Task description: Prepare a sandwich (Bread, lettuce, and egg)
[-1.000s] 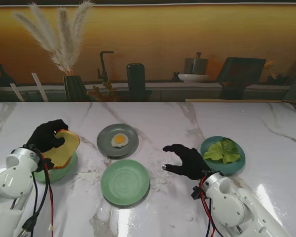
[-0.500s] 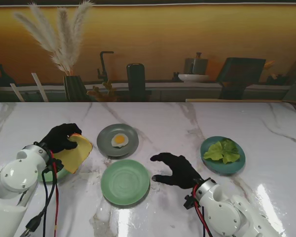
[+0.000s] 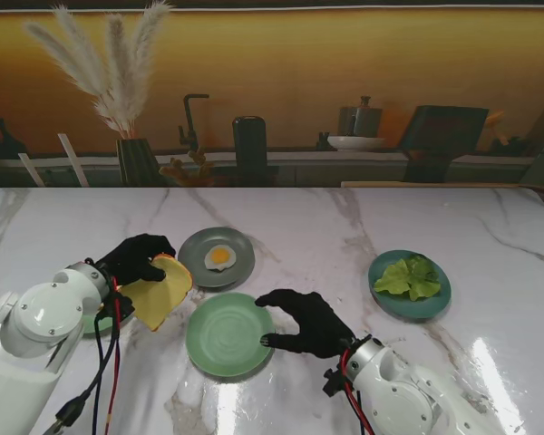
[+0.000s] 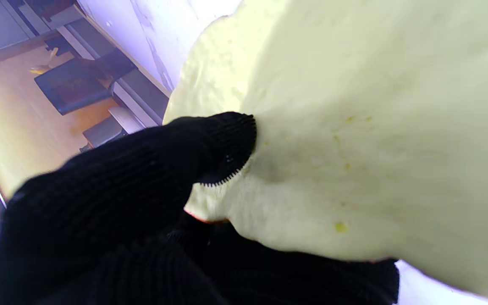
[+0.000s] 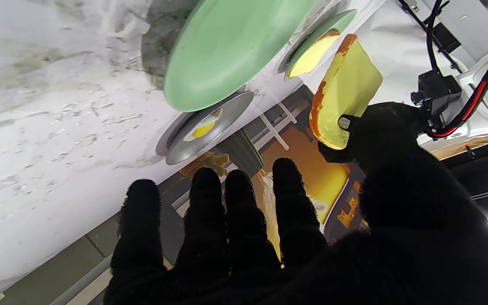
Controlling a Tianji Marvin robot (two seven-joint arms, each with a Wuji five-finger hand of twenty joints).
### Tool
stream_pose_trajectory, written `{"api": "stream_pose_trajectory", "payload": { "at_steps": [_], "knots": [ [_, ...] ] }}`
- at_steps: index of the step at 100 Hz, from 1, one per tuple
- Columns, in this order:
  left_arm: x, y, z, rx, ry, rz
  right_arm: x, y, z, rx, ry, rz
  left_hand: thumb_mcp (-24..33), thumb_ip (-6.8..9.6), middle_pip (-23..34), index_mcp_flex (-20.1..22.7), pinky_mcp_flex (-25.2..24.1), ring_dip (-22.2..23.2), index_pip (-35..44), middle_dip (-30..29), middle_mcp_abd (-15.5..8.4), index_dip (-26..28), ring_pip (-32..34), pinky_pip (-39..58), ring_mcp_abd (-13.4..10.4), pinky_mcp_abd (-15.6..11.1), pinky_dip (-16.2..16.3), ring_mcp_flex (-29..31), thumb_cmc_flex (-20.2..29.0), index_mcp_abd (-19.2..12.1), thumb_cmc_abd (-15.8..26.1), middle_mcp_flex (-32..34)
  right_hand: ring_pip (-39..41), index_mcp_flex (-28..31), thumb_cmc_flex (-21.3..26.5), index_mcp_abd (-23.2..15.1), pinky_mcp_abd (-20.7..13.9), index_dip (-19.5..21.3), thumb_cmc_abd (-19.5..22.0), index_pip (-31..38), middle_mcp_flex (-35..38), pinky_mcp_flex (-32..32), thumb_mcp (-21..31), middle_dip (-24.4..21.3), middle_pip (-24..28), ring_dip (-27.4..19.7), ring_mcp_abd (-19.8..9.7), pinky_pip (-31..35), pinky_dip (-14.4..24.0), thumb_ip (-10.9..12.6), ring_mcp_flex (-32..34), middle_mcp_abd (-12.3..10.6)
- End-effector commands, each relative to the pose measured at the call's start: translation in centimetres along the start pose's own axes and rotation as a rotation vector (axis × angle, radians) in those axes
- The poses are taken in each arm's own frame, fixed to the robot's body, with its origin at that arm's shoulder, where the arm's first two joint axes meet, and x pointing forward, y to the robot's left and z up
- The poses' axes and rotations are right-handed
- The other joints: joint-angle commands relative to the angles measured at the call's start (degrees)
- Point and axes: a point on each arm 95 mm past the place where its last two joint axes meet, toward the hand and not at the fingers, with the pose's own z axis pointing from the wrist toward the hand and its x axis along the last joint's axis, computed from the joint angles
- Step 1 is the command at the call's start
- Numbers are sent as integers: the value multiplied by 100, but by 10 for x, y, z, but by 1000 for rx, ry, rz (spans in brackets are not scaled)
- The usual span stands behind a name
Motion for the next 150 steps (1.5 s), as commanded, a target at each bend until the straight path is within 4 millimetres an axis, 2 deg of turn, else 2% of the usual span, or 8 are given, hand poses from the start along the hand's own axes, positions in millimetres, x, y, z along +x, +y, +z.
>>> {"api": "stream_pose_trajectory", "payload": {
  "at_steps": [1,28,45,66,99,138,150],
  "knots": [
    [8,2,1,-27,2,-10,13,-7,2,-8,34,18,682,624,118,153,114,9,-1,48,26,-84,152,346,256,-54,106,198,379,-26,134,203,25,-70,119,3,16,-14,107,-23,-216,-135,-72,-27,26,11,-62,-35,-76,105,-188,-26],
    [13,15,3,-111,-20,-44,27,-10,1,-9,73,10,678,634,116,152,116,1,-26,49,39,-88,174,355,267,-56,159,193,382,13,137,188,45,-75,129,16,27,-6,97,-16,-248,-193,-74,-35,53,5,-64,-42,-104,106,-248,-16],
    [23,24,-3,-172,-25,-117,36,-14,1,-10,102,9,673,628,114,149,109,1,-35,48,41,-87,180,355,288,-44,189,179,384,19,146,175,57,-109,133,38,31,-4,100,-26,-296,-283,-78,-36,73,2,-58,-51,-119,105,-330,0],
    [29,39,-1,-233,-41,-180,40,-14,-1,-14,115,-8,669,596,117,140,66,7,-55,52,52,-88,170,329,314,-30,210,152,404,31,137,159,81,-117,130,46,31,2,103,-26,-328,-370,-83,-42,96,-2,-62,-57,-138,105,-410,8],
    [32,67,16,-304,-76,-242,39,-9,-5,-37,103,-30,653,430,130,89,-107,53,-73,70,20,-62,93,239,285,26,229,60,453,43,133,81,103,-122,140,41,25,10,116,-25,-347,-415,-88,-51,118,-12,-63,-56,-160,106,-457,11],
    [26,88,36,-347,-139,-275,36,0,-7,-56,79,-50,670,234,144,21,-326,156,-76,106,12,-27,17,202,297,68,288,-74,478,33,148,-9,115,-95,143,58,36,15,117,-22,-335,-446,-97,-62,124,-21,-64,-55,-177,106,-462,12],
    [25,93,40,-362,-148,-276,36,0,-7,-57,77,-52,636,121,124,-4,-450,166,-84,101,0,-24,-42,142,286,92,296,-143,494,18,169,-51,117,-89,139,59,39,16,121,-23,-328,-452,-97,-62,125,-22,-64,-55,-180,106,-455,10]
  ]
}}
